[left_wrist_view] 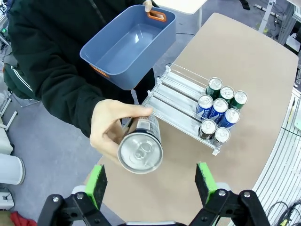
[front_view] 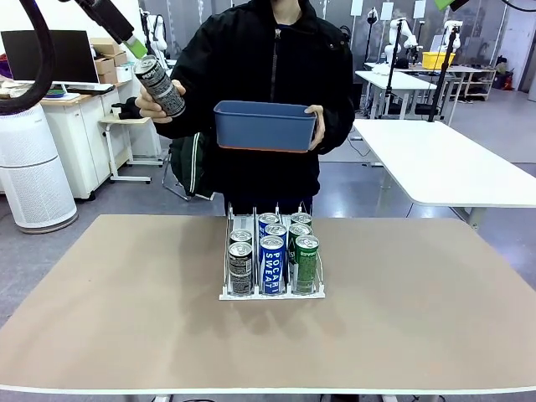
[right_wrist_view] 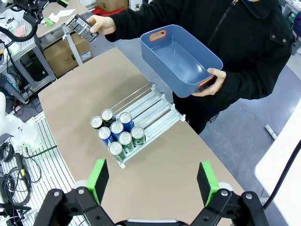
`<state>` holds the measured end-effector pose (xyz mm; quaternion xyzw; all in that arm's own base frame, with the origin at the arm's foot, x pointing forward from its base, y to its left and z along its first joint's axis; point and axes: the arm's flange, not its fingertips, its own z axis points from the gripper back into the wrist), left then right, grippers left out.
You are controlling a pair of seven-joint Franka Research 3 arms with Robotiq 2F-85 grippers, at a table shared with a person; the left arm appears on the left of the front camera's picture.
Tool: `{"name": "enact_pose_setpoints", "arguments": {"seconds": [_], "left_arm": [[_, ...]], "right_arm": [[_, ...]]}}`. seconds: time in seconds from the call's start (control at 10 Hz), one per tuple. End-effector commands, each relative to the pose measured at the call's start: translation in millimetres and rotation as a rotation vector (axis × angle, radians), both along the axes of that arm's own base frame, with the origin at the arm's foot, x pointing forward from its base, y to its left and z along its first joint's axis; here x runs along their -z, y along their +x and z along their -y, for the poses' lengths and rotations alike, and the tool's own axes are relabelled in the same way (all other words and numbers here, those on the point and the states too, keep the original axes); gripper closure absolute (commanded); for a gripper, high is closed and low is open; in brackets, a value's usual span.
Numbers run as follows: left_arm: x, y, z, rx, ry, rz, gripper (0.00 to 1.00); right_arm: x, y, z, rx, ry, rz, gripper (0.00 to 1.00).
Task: Fill the beverage cans into the dispenser.
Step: Pick up the Pepsi coke handed by the human.
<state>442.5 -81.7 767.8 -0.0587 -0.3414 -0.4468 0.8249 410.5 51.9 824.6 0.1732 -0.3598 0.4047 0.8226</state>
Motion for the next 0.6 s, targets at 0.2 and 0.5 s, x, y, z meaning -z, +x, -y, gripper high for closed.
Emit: {"name": "enact_pose_setpoints", "arguments": {"seconds": [0.2, 0.5], "left_arm": [[5, 16, -3, 0.047, -0.022, 0.025, 0.00], [14, 23, 0, 0.063, -0.033, 0.019, 0.00]], "right_arm": [[1, 0, 0, -0.001, 0.002, -0.003, 0.00], [1, 0, 0, -0.001, 0.002, -0.003, 0.00]]}}
